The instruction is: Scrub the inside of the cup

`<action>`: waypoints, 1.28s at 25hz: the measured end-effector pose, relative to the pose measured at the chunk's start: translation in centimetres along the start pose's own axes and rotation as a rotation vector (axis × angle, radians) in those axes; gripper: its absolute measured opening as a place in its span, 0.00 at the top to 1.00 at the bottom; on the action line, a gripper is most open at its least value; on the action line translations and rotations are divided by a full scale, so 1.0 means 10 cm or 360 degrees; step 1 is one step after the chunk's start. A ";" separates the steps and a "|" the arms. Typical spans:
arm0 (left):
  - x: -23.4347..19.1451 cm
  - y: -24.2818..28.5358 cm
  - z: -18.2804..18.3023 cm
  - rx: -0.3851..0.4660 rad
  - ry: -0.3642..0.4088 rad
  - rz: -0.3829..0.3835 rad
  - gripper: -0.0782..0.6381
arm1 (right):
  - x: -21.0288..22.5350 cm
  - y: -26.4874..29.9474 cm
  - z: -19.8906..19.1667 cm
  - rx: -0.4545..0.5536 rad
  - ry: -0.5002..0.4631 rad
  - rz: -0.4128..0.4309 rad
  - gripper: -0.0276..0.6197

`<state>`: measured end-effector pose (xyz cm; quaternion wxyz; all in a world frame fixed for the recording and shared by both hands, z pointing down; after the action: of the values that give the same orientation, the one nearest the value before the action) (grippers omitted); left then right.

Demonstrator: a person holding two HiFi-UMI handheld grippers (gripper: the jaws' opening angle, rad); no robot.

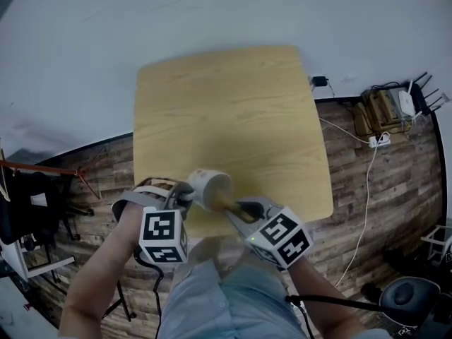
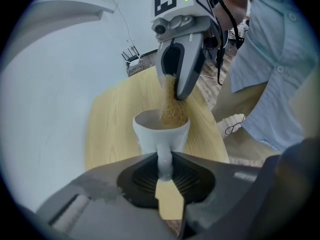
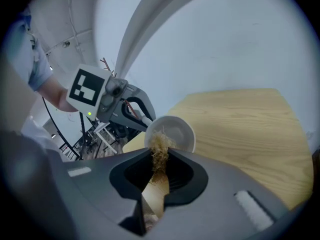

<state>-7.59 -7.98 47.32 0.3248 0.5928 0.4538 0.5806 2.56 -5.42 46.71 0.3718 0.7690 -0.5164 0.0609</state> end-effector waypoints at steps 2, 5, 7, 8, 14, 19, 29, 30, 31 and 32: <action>0.00 0.00 -0.01 0.0010 -0.0026 -0.0010 0.79 | -0.07 -0.03 0.08 0.0042 0.0010 0.0021 0.87; 0.04 0.03 -0.06 0.0040 -0.0060 -0.0030 0.79 | -0.16 -0.13 0.31 0.0167 0.0038 0.0053 0.87; 0.07 0.05 -0.09 0.0059 -0.0085 -0.0030 0.79 | -0.18 -0.24 0.51 0.0276 0.0039 0.0051 0.87; 0.09 0.05 -0.10 0.0069 -0.0104 -0.0031 0.79 | -0.19 -0.31 0.62 0.0328 0.0022 0.0037 0.87; 0.12 0.09 -0.23 0.0217 -0.0325 -0.0039 0.79 | -0.19 -0.74 1.24 0.0571 -0.0130 -0.0107 0.87; 0.19 0.22 -0.52 0.0467 -0.0771 -0.0127 0.79 | -0.26 -0.91 1.48 0.0664 -0.0200 -0.0214 0.87; 0.35 0.45 -0.83 0.0767 -0.0930 -0.0149 0.79 | -0.36 -0.87 1.58 0.0630 -0.0252 -0.0387 0.87; 0.37 0.44 -0.84 0.0780 -0.0928 -0.0161 0.79 | -0.36 -0.86 1.59 0.0634 -0.0249 -0.0400 0.87; 0.40 0.43 -0.85 0.0796 -0.0932 -0.0185 0.79 | -0.36 -0.85 1.59 0.0640 -0.0246 -0.0409 0.87; 0.43 0.40 -0.87 0.0815 -0.0940 -0.0220 0.79 | -0.36 -0.84 1.60 0.0648 -0.0243 -0.0415 0.87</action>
<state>-15.84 -6.78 53.66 0.3214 0.7641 0.5099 0.2299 3.36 -11.27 29.27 0.1740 0.8905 -0.4165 0.0568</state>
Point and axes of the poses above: the fingertips, and each gripper's own axes: y forward along the fingers, x to its right, z out of its top, the point moved 3 cm from there along -y, backward along the fingers, and after that the axes turned 6 degrees about z, right-handed, at the moved point
